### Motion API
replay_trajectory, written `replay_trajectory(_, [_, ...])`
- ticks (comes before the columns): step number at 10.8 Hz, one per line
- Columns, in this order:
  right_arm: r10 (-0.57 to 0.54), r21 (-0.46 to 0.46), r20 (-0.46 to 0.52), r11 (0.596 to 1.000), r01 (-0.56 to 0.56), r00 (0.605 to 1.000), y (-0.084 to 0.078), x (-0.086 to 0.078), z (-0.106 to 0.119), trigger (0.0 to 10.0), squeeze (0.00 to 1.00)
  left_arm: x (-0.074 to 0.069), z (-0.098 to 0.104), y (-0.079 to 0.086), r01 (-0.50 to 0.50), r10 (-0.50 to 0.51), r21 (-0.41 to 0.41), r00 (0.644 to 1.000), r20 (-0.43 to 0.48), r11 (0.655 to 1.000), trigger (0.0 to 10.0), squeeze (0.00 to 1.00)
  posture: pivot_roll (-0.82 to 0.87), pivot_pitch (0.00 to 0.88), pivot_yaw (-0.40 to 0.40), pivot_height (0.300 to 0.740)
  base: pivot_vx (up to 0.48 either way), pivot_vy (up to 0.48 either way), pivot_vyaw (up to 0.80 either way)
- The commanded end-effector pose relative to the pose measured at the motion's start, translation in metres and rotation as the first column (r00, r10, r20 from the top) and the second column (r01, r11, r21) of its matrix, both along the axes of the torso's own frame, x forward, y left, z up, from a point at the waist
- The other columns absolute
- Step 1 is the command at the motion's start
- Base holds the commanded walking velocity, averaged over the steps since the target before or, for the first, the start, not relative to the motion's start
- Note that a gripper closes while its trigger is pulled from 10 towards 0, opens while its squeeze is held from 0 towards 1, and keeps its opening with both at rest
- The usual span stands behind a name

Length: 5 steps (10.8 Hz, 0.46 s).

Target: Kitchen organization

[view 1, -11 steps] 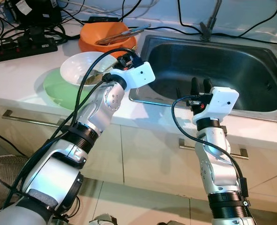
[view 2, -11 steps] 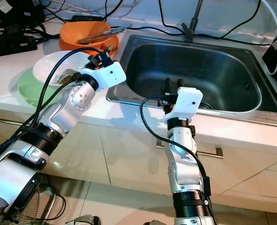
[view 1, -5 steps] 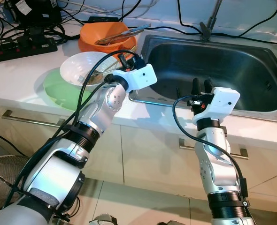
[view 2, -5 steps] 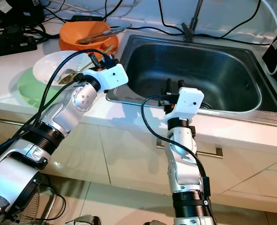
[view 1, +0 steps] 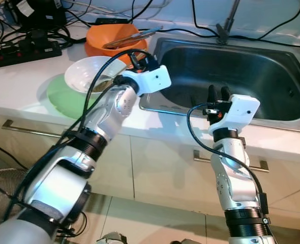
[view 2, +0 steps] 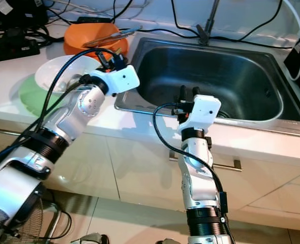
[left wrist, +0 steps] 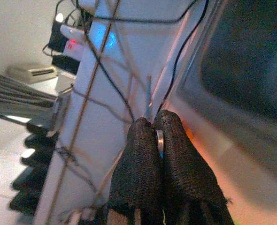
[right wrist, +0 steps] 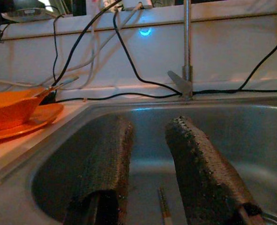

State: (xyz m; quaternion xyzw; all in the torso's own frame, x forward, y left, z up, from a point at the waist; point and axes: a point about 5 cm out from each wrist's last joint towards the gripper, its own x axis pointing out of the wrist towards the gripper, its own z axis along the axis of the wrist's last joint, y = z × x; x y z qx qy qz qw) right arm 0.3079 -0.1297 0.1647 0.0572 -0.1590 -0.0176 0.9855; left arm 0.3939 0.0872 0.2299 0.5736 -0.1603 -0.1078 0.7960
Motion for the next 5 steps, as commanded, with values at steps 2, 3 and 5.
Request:
replay_trajectory(2, [0.0,0.009,-0.003,1.0,0.0,1.0,0.0,0.001,0.001,10.0,0.0,-0.001,0.032,0.002,-0.063,0.045,0.098,0.984,0.172,0.993,3.3,0.0,0.07,0.056,-0.005,0.74,0.0,0.0,0.0])
replay_trajectory(3, [0.0,0.01,-0.005,1.0,0.0,1.0,0.0,0.001,0.001,10.0,0.0,-0.002,0.041,0.004,-0.082,0.055,0.115,0.974,0.219,0.99,10.0,0.0,0.07,0.054,-0.006,0.74,0.0,0.0,0.0])
replay_trajectory(5, [0.0,0.012,-0.008,1.0,0.0,1.0,0.0,0.002,0.0,10.0,0.0,-0.012,0.072,-0.001,-0.037,0.006,0.074,0.924,0.382,0.997,10.0,0.0,0.07,0.054,-0.008,0.74,0.0,0.0,0.0])
